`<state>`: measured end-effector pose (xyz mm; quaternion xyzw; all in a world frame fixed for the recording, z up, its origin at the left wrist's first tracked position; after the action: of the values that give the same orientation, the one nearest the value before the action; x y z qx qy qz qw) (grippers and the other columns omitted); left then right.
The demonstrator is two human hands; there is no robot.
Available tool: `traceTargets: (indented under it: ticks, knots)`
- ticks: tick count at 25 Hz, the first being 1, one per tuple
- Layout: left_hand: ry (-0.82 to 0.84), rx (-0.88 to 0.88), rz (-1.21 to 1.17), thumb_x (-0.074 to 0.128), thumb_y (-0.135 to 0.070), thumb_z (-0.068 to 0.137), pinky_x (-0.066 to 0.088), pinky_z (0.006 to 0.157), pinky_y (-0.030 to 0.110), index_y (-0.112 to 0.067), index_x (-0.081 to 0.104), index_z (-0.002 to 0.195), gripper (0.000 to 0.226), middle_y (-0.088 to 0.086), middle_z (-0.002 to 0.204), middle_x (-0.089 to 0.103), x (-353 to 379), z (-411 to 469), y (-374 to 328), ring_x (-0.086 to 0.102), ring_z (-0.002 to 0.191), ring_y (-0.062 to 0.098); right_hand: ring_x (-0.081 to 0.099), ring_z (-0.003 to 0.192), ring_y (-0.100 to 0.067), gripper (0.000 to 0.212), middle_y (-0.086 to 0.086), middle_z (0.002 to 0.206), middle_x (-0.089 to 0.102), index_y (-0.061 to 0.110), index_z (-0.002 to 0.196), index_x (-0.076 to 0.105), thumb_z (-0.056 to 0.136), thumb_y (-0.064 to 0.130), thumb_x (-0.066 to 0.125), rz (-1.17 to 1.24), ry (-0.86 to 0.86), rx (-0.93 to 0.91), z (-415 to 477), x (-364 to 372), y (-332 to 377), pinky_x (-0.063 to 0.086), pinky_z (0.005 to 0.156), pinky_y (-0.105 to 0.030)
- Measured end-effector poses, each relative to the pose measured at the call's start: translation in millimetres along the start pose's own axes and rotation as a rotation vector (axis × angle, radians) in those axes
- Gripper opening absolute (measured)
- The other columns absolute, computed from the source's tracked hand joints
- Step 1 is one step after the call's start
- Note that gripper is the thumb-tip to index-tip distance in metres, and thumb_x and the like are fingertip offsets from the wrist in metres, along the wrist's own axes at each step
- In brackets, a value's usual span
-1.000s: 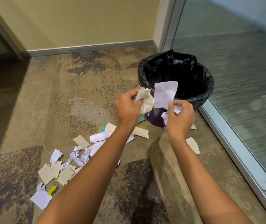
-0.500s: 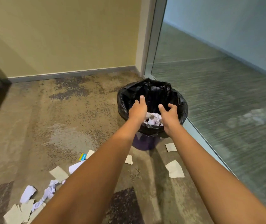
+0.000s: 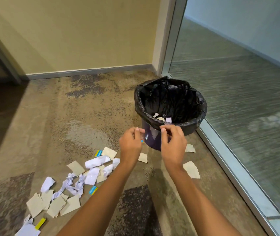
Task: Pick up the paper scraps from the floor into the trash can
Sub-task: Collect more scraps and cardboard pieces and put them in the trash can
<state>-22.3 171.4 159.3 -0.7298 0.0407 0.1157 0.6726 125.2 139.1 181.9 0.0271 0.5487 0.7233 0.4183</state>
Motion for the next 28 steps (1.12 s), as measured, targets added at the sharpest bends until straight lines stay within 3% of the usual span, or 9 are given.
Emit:
traceTargets:
  ticks: [3,8,13,20,24,28]
  knots:
    - [-0.040,-0.027,0.027,0.042,-0.029,0.096,0.055,0.073,0.039,-0.030,0.063,0.073,0.032,-0.002,0.074,0.067,-26.8,-33.0,11.3,0.063,0.073,0.021,0.051,0.079,0.010,0.013,0.000,0.089,0.060,0.010,0.091,0.068,0.089,0.004,0.057,0.023,0.065,-0.056,-35.3,-5.5,17.7,0.035,0.070,0.000]
    - [-0.128,-0.059,0.049,0.042,-0.021,0.099,0.048,0.058,0.018,-0.016,0.067,0.084,0.030,-0.003,0.078,0.067,-84.9,-101.5,9.1,0.063,0.072,0.011,0.051,0.079,0.009,0.012,0.000,0.088,0.059,0.011,0.090,0.067,0.089,0.004,0.058,0.066,0.170,-0.113,-85.9,-22.2,52.4,0.034,0.072,0.001]
    - [-0.222,-0.026,0.045,0.041,-0.021,0.098,0.056,0.074,0.038,-0.023,0.066,0.077,0.033,-0.002,0.082,0.071,-142.6,-152.9,9.6,0.067,0.079,0.019,0.051,0.073,-0.001,0.011,0.000,0.087,0.058,0.012,0.091,0.066,0.090,0.006,0.057,0.078,0.239,-0.190,-129.9,-40.5,97.0,0.035,0.070,-0.002]
    - [-0.369,0.012,0.034,0.041,-0.019,0.099,0.043,0.055,0.013,-0.016,0.068,0.084,0.031,-0.002,0.076,0.068,-210.4,-218.0,-7.1,0.066,0.075,0.019,0.047,0.070,0.006,0.011,-0.004,0.086,0.059,0.009,0.088,0.066,0.089,0.003,0.057,0.122,0.285,-0.233,-180.6,-47.5,149.0,0.033,0.067,0.000]
    - [-0.430,-0.001,0.033,0.042,-0.020,0.098,0.049,0.069,0.032,-0.022,0.067,0.078,0.032,-0.002,0.073,0.067,-244.7,-234.0,0.2,0.066,0.073,0.021,0.046,0.069,0.000,0.011,-0.007,0.087,0.059,0.007,0.087,0.066,0.089,0.002,0.056,0.118,0.339,-0.238,-206.1,-35.4,163.7,0.032,0.067,0.000]
    - [-0.464,-0.049,-0.011,0.043,-0.017,0.097,0.052,0.068,0.031,-0.023,0.066,0.074,0.034,0.002,0.077,0.070,-279.0,-240.4,27.7,0.067,0.073,0.022,0.047,0.070,-0.004,0.009,-0.005,0.088,0.060,0.009,0.089,0.066,0.090,0.006,0.057,0.068,0.368,-0.227,-233.9,-12.2,164.5,0.033,0.066,-0.005]
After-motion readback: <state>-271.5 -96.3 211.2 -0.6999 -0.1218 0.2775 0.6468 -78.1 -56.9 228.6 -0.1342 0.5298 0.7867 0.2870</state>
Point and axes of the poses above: each hand's wrist, its own z-axis towards the middle knuckle, its own x-axis out of the palm, y = z × x, the point moved 5 cm from there along z, towards the middle knuckle
